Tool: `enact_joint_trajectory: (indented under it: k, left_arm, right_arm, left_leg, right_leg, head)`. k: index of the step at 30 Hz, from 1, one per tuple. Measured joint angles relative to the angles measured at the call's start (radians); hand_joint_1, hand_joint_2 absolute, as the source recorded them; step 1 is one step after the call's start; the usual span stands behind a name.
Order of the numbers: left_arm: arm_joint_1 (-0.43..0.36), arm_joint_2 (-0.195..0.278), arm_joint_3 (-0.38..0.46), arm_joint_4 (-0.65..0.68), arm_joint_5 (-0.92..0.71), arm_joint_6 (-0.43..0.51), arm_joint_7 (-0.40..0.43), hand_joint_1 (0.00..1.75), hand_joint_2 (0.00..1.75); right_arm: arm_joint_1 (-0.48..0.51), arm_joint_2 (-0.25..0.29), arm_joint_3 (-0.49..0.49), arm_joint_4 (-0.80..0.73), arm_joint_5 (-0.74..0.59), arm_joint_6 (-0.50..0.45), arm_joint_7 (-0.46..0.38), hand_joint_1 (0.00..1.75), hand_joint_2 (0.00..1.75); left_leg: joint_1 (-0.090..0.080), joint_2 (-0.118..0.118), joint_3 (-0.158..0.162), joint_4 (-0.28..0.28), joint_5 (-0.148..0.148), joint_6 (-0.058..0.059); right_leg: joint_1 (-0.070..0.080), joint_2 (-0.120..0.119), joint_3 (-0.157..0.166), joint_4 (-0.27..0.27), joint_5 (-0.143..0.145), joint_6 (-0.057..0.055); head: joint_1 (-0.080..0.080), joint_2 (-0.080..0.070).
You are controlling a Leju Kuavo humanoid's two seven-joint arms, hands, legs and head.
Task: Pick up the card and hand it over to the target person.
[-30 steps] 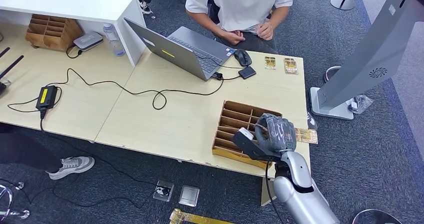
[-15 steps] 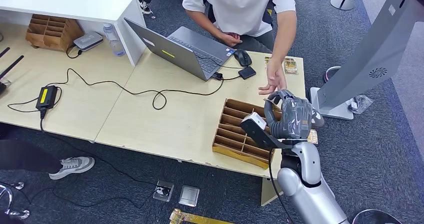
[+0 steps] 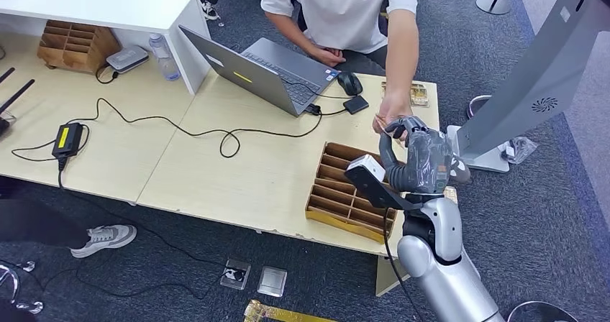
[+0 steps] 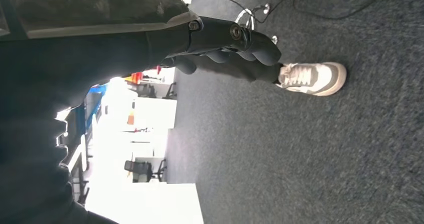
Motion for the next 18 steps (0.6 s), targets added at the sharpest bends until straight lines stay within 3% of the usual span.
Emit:
enact_joint_trajectory:
  k: [1,2,11,15,18]
  left_arm:
    - [0.0,0.0,0.001,0.0,0.001,-0.001,0.0,0.0,1.75]
    - [0.0,0.0,0.002,0.0,0.002,-0.003,0.0,0.0,1.75]
    - [0.001,-0.007,0.01,-0.003,0.008,-0.038,0.018,0.0,1.75]
    - [0.003,-0.014,0.021,-0.006,0.014,-0.032,0.046,0.0,1.75]
    - [0.003,-0.018,0.028,-0.006,0.019,-0.027,0.057,0.0,1.75]
  right_arm:
    - [-0.003,0.002,0.002,0.008,-0.006,0.01,0.004,0.08,1.75]
    - [-0.004,0.003,0.003,0.013,-0.008,0.013,0.005,0.02,1.75]
    - [0.031,-0.017,0.04,-0.031,0.021,0.04,0.047,0.0,1.75]
    - [0.052,-0.024,0.07,-0.055,0.055,0.058,0.073,0.0,0.0]
    - [0.067,-0.027,0.093,-0.064,0.056,0.079,0.076,0.0,0.0]
  left_leg:
    - [0.0,0.0,0.0,0.0,0.0,0.0]
    - [0.0,0.0,0.0,0.0,0.0,0.0]
    - [0.0,-0.002,-0.001,0.0,0.001,0.0]
    - [0.0,-0.003,0.0,0.0,0.001,0.0]
    - [0.0,-0.003,0.0,-0.001,0.001,0.0]
  right_leg:
    - [0.0,0.0,0.0,0.0,0.0,0.0]
    - [0.0,0.0,0.0,0.0,0.0,0.0]
    - [0.0,-0.003,0.0,-0.001,0.001,0.0]
    - [0.0,-0.003,0.001,-0.001,0.0,0.0]
    - [0.0,-0.003,0.002,-0.001,0.0,0.0]
  head:
    - [0.0,0.0]
    - [0.0,0.0]
    - [0.0,0.0]
    - [0.0,0.0]
    - [0.0,0.0]
